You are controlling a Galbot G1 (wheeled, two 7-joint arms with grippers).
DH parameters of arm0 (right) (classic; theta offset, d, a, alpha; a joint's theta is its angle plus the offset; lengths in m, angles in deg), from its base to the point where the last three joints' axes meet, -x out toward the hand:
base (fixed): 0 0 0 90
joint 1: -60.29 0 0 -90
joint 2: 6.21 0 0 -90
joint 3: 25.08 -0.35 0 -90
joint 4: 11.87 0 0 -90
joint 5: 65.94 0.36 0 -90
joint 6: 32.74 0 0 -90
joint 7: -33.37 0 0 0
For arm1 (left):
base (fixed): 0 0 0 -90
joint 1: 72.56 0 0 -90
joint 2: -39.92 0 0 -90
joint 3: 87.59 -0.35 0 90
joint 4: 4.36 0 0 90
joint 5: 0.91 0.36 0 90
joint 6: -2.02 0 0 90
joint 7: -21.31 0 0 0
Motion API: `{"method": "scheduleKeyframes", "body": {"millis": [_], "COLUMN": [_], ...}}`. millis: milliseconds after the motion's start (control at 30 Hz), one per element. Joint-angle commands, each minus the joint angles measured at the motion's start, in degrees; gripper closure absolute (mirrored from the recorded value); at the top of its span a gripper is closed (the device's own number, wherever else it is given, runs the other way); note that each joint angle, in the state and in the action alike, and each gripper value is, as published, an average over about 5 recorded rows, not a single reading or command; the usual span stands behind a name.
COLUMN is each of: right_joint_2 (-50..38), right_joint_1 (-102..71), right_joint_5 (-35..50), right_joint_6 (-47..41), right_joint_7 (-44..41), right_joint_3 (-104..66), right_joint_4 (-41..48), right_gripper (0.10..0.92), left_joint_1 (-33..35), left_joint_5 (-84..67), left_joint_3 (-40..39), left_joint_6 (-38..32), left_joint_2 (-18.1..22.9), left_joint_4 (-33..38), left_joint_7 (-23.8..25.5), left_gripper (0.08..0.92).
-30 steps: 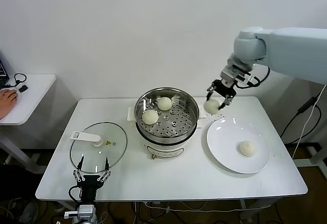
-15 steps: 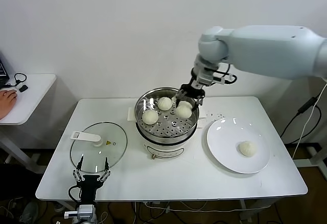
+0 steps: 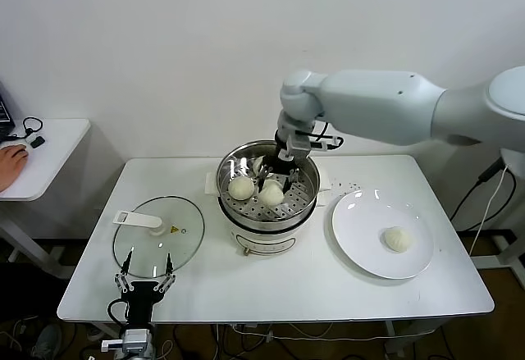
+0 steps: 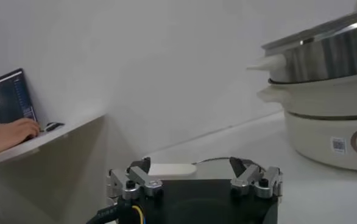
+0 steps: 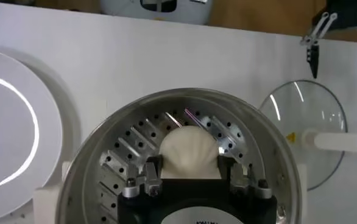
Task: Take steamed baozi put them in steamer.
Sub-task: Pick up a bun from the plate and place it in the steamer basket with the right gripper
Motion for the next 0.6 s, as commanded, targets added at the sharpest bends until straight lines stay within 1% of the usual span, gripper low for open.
{"method": "scheduleKeyframes", "body": {"millis": [33,433,600], "right_joint_2": [2.3,3.2,3.3], "right_joint_1": [-4.3,-3.1,-2.7], "right_joint_5": [-3.3,-1.1,-0.5], "right_joint_6": [1.8,1.9,2.6], "right_joint_7": [0.3,-0.6,-0.6], "right_joint_3": [-1.6,-0.2,0.1], "right_joint_4": [2.9,2.8,2.8], "right_gripper": [0.414,0.419,0.401], "left_joint_1": [-0.1,-0.2,-0.1], "left_joint_5": [-0.1,-0.1,-0.2], "left_joint_3": [-0.1,-0.2,-0.2], "left_joint_6": [0.0,0.2,0.1], "left_joint_2": [1.0,0.7,0.7], "left_joint_4": [-0.1,0.0,0.1], "left_joint_7": [0.0,0.0,0.0], "left_gripper": [0.177,0.177,0.177]}}
